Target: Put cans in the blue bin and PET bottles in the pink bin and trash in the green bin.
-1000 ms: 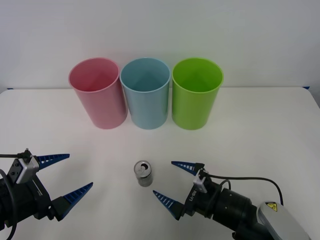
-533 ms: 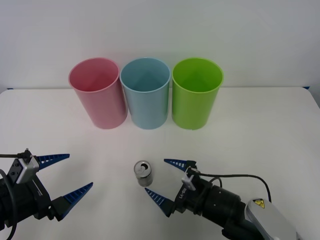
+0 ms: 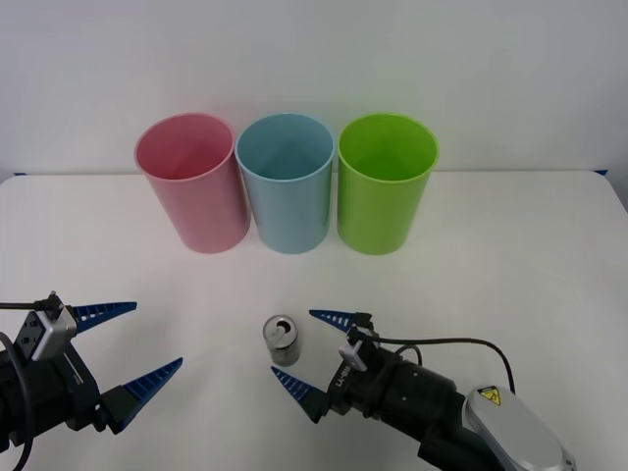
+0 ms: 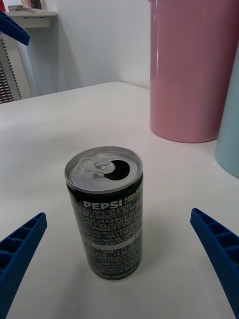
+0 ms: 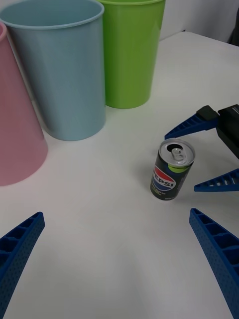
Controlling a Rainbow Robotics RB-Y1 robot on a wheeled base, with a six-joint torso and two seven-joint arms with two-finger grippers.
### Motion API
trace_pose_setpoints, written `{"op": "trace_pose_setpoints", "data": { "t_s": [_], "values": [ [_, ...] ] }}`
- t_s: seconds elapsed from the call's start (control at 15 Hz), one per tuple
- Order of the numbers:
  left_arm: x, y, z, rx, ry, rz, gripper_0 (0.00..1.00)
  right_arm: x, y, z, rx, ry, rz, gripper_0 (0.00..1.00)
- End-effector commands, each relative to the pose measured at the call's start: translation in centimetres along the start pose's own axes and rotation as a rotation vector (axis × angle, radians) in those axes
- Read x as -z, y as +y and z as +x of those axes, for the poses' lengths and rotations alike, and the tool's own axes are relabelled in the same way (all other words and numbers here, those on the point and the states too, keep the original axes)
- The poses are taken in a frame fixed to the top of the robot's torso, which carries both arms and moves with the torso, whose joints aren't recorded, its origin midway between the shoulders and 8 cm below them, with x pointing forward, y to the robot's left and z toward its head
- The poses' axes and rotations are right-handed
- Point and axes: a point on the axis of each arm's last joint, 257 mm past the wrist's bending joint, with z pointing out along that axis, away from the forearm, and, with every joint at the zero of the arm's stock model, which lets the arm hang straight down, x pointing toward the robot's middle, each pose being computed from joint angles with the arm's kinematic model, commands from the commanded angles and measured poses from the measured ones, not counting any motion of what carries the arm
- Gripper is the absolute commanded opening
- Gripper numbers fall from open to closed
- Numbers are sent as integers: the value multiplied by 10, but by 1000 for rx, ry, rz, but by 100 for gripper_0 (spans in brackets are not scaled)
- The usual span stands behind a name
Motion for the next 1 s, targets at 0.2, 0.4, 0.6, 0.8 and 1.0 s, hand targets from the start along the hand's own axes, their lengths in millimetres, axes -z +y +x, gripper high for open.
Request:
{"op": "trace_pose_setpoints", "data": {
  "t_s": [0.2,0.4,0.6,0.8,1.0],
  "values": [
    [0,0,0,0,0,0,100,-13,5,-3,-19,1,16,100],
    [0,0,0,0,0,0,100,-17,5,-5,-24,1,21,100],
    [0,0,0,0,0,0,100,-20,6,-6,-22,1,23,100],
    [0,0,0,0,0,0,100,-22,7,-5,-24,6,26,100],
    [0,0,0,0,0,0,100,-24,9,-6,-24,6,25,100]
  ]
}}
